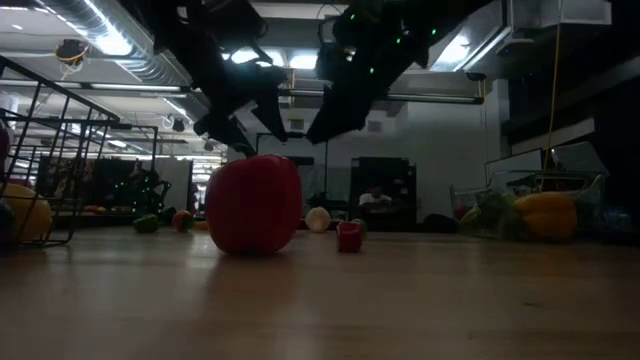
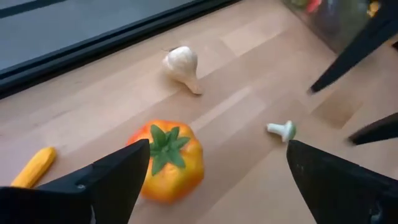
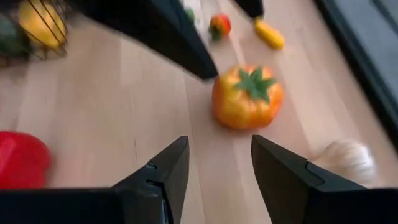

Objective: Sort produce into baskets
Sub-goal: Put the orange tomato into the wire basket

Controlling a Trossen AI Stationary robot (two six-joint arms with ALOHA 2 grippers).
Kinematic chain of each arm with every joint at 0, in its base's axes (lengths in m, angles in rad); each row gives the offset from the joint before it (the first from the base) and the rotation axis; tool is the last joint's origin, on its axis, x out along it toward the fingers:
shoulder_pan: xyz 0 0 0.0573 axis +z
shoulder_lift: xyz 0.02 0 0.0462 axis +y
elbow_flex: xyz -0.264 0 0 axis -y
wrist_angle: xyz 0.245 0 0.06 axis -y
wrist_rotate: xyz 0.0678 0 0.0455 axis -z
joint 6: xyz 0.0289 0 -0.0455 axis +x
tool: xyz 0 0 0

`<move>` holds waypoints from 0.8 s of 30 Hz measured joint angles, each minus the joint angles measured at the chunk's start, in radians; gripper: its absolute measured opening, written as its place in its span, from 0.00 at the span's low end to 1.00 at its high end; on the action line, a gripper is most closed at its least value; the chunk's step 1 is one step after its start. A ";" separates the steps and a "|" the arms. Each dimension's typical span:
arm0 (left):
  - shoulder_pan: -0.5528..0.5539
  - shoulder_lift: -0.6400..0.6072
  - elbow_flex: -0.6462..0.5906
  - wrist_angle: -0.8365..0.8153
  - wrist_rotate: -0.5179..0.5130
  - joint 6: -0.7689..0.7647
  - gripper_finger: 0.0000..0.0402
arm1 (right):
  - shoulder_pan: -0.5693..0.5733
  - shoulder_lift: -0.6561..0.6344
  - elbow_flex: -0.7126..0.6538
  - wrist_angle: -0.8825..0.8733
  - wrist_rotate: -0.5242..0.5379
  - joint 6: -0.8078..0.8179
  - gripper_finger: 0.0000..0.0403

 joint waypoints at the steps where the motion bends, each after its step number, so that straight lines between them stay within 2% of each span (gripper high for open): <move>1: 0.004 0.007 0.000 0.002 0.000 0.009 0.93 | 0.000 -0.012 0.000 -0.001 0.000 0.000 0.43; 20: 0.008 0.022 0.000 -0.032 0.000 0.101 0.93 | 0.000 -0.046 0.000 0.000 0.007 0.000 0.43; 24: 0.002 0.022 0.000 -0.026 0.000 0.075 0.93 | 0.000 -0.046 0.000 0.001 0.008 0.000 0.43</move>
